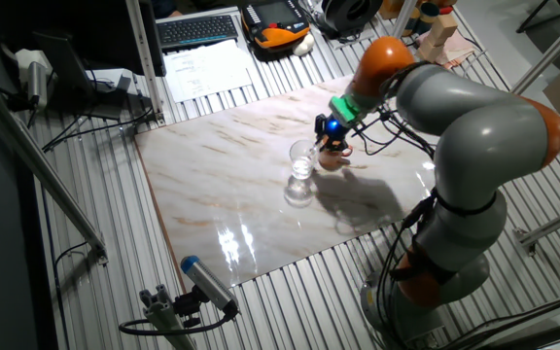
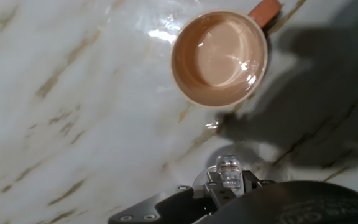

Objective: Pour the water from one cup into another empty cup

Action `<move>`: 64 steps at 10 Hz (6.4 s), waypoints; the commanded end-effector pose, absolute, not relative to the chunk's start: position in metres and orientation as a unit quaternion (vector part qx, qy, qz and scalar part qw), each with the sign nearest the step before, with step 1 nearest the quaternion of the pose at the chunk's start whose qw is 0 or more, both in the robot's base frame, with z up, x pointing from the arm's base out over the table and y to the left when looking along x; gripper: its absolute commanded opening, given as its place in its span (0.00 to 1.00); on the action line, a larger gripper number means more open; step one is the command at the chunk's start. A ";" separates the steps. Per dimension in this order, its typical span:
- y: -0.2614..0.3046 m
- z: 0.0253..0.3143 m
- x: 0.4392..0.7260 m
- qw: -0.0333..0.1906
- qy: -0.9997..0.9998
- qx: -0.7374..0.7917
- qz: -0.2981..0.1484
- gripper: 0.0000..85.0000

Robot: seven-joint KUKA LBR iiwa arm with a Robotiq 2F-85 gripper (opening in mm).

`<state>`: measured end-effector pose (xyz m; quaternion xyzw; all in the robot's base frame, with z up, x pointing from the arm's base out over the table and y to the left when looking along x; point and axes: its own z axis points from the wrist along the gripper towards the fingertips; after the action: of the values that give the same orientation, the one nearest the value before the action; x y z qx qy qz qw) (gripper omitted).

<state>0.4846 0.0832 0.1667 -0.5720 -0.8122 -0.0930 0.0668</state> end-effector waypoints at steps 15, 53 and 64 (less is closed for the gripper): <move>0.087 0.118 0.462 0.061 -0.797 -0.578 -0.164 0.00; 0.069 0.179 0.491 0.034 -0.766 -0.629 -0.127 0.00; 0.065 0.208 0.496 0.038 -0.834 -0.539 -0.116 0.00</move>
<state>0.4963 0.0652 0.2077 -0.5387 -0.8336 -0.1161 0.0379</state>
